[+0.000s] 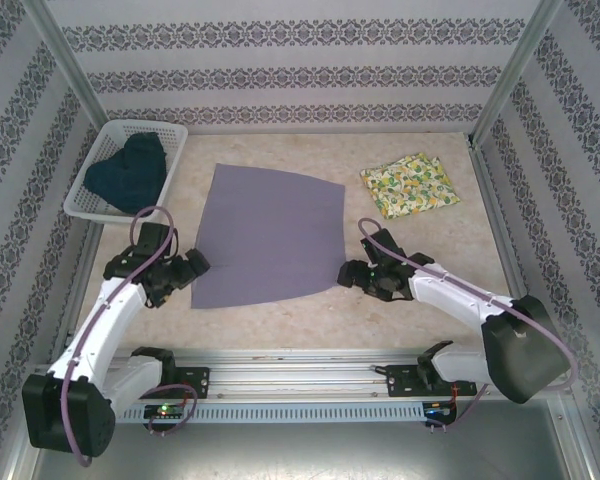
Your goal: Fold and stack the skirts
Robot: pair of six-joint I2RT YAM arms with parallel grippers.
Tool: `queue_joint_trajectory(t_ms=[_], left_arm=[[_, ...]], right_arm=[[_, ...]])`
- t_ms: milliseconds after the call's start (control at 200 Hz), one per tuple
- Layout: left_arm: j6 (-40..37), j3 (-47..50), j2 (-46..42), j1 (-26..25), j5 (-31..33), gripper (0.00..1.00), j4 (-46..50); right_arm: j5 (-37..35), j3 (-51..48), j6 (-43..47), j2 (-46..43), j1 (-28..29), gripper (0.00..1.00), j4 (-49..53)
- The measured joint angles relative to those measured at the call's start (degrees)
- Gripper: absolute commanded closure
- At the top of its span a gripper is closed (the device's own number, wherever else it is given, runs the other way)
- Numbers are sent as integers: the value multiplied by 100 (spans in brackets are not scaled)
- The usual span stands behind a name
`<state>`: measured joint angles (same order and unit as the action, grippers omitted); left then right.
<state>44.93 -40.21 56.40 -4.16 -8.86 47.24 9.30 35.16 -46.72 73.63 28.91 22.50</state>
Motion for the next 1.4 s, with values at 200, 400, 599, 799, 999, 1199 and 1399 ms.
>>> queue_joint_trajectory(t_ms=[200, 400, 599, 799, 999, 1199, 1399], left_arm=[[470, 841, 96, -2, -476, 23, 26], [713, 1178, 76, -2, -737, 34, -57], [942, 1482, 116, -2, -737, 43, -457], [1064, 1416, 422, 0, -612, 42, -529], [1091, 1381, 472, 0, -612, 42, -531], [1202, 1567, 83, 0, -654, 34, -669], [1235, 1606, -195, 0, -605, 32, -1174]], right_arm=[[387, -15, -136, 494, 50, 34, -546], [409, 168, -144, 831, 46, 38, -723], [424, 181, -166, 855, 7, 40, -691], [431, 181, -208, 857, 7, 40, -693], [431, 181, -264, 861, 7, 40, -699], [431, 181, -267, 872, 7, 40, -708], [431, 181, -267, 835, 7, 42, -717]])
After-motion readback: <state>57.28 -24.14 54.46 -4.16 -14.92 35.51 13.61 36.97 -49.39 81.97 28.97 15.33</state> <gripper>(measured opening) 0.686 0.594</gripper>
